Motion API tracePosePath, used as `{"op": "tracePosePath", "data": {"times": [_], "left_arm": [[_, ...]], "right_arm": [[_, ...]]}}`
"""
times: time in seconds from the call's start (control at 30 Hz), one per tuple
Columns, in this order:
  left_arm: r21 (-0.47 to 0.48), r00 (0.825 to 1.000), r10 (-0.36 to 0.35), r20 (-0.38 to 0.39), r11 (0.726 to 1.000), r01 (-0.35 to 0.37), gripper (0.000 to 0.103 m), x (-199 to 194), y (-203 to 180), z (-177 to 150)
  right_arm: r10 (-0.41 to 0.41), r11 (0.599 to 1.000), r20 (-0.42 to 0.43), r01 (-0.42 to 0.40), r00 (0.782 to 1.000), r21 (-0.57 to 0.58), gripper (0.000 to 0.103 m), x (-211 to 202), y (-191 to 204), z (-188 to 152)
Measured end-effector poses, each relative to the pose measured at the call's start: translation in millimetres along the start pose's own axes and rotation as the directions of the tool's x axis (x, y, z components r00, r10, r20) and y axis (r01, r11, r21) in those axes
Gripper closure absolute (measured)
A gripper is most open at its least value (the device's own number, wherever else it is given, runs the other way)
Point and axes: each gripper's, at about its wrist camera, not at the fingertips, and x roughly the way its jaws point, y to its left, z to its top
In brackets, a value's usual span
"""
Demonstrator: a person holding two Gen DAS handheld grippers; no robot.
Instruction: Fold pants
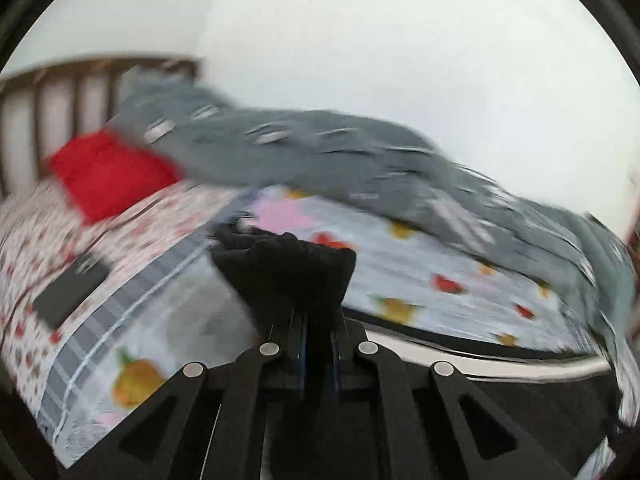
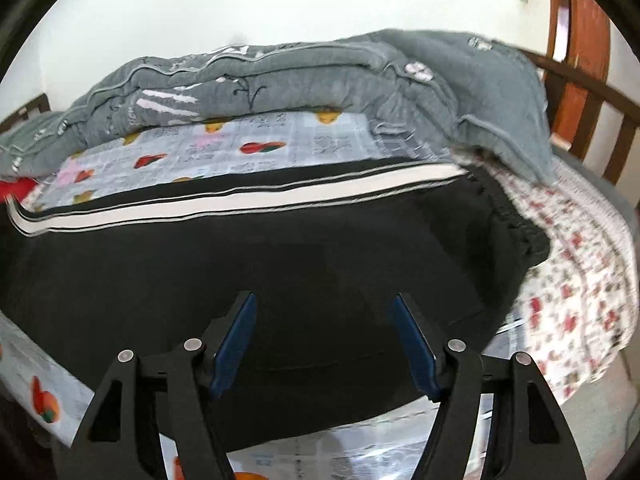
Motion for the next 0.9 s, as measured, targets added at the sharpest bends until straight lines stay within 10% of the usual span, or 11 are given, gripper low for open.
{"op": "tracePosePath", "data": {"times": [0.3,0.5,0.63,0.73,0.9], "left_arm": [[0.218,0.959,-0.249,-0.134,0.937,0.273,0.094,-0.8,-167.7,-63.7],[0.263,0.877,-0.33,-0.35,0.864,0.429,0.094,13.9,-237.8,-161.1],[0.382,0.911,-0.241,-0.334,0.849,0.365,0.091,13.2,-250.8,-186.5],[0.334,0.877,-0.311,-0.366,0.836,0.436,0.062,4.6,-235.1,-167.8],[0.311,0.93,-0.334,-0.152,0.877,0.365,0.03,-33.1,-175.2,-134.8]], "right_arm": [[0.006,1.0,0.028,-0.005,1.0,-0.024,0.035,-14.5,-13.0,-12.9],[0.006,1.0,-0.026,-0.007,1.0,-0.003,0.035,-7.7,-32.3,-36.0],[0.029,0.999,-0.05,-0.028,0.998,0.017,0.035,-5.4,-35.9,-46.3],[0.058,0.998,-0.047,-0.058,0.997,0.017,0.035,-7.0,-29.4,-45.1],[0.142,0.99,-0.017,-0.142,0.99,0.015,0.035,-10.4,-0.4,-31.0]]}}
